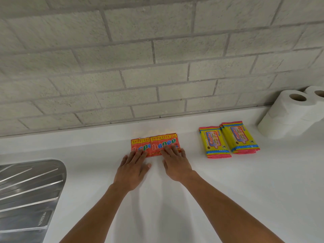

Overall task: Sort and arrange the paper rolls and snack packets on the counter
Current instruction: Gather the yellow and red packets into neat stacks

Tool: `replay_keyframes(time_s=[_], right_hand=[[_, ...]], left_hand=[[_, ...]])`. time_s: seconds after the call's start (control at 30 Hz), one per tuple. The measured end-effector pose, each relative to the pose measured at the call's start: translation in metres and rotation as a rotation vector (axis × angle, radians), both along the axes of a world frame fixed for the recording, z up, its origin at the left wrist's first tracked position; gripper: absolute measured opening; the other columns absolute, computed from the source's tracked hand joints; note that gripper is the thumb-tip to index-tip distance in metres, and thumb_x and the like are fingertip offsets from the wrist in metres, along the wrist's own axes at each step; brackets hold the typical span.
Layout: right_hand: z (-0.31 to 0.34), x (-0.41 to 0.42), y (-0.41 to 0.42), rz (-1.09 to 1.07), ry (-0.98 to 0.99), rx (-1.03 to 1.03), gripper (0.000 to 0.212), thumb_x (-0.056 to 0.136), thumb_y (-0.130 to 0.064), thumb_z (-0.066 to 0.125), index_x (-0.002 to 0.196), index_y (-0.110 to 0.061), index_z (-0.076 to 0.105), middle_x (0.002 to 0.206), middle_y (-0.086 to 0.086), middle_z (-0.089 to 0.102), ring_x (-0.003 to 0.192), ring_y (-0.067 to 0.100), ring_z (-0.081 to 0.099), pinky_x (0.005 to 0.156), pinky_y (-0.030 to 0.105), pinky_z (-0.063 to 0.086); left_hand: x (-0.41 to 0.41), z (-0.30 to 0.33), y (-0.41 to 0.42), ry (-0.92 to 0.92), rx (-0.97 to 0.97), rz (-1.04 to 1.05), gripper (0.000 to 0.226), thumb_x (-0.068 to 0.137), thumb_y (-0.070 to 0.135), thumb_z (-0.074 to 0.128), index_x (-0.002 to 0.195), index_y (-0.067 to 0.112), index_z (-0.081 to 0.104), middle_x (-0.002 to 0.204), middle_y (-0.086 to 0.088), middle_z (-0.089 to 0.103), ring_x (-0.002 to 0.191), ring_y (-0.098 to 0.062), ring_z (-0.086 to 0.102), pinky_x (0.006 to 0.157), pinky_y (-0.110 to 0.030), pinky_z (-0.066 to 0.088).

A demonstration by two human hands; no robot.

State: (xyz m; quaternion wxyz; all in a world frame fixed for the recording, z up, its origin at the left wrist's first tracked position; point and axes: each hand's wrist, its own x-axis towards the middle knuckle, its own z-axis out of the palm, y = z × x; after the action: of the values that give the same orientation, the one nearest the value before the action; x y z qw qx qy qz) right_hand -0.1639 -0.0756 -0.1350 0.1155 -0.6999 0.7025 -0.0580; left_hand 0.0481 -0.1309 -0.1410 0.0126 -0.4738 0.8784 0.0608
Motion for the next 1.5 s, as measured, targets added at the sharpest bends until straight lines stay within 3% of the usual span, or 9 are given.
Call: replay_keyframes(time_s=[0.47, 0.73, 0.97, 1.23, 1.5], right_hand=[[-0.0027, 0.0032, -0.0023, -0.015, 0.001, 0.005, 0.052, 0.105, -0.032, 0.036, 0.154, -0.02, 0.024, 0.162, 0.002, 0.018, 0.152, 0.03, 0.007, 0.121, 0.056, 0.011], [-0.0006, 0.0028, -0.0023, -0.016, -0.016, -0.002, 0.052, 0.105, -0.032, 0.039, 0.153, -0.021, 0.024, 0.162, 0.003, 0.02, 0.152, 0.03, 0.009, 0.121, 0.056, 0.012], [0.0018, 0.0017, -0.0031, -0.001, 0.003, 0.014, 0.053, 0.105, -0.031, 0.038, 0.154, -0.025, 0.021, 0.162, 0.003, 0.017, 0.152, 0.033, 0.007, 0.121, 0.057, 0.012], [-0.0011, 0.0011, -0.0021, -0.018, -0.018, -0.001, 0.054, 0.104, -0.03, 0.038, 0.155, -0.024, 0.019, 0.165, 0.001, 0.009, 0.153, 0.032, 0.004, 0.122, 0.055, 0.012], [0.0001, 0.0005, -0.0028, -0.008, 0.006, 0.009, 0.051, 0.104, -0.031, 0.037, 0.153, -0.021, 0.025, 0.163, 0.004, 0.017, 0.152, 0.033, 0.008, 0.121, 0.056, 0.014]], left_hand=[[-0.0013, 0.0031, -0.002, -0.032, -0.009, -0.022, 0.09, 0.083, 0.073, -0.009, 0.158, 0.029, 0.013, 0.166, 0.006, 0.01, 0.153, -0.018, 0.006, 0.124, -0.041, 0.014], [-0.0016, 0.003, -0.0017, -0.027, -0.001, -0.017, 0.092, 0.082, 0.075, -0.009, 0.159, 0.028, 0.013, 0.166, 0.006, 0.009, 0.153, -0.019, 0.006, 0.123, -0.042, 0.014], [-0.0022, 0.0024, -0.0042, -0.043, 0.011, -0.018, 0.082, 0.089, 0.071, 0.004, 0.159, 0.029, 0.011, 0.166, 0.005, 0.009, 0.153, -0.02, 0.006, 0.123, -0.043, 0.014], [-0.0011, 0.0073, 0.0011, 0.044, -0.009, 0.053, 0.095, 0.084, 0.076, -0.007, 0.158, 0.023, 0.02, 0.165, 0.0, 0.016, 0.153, -0.023, 0.012, 0.122, -0.044, 0.019], [0.0033, 0.0054, -0.0016, 0.033, 0.01, 0.086, 0.108, 0.077, 0.08, -0.016, 0.157, 0.019, 0.022, 0.164, -0.001, 0.022, 0.152, -0.02, 0.017, 0.122, -0.041, 0.018]])
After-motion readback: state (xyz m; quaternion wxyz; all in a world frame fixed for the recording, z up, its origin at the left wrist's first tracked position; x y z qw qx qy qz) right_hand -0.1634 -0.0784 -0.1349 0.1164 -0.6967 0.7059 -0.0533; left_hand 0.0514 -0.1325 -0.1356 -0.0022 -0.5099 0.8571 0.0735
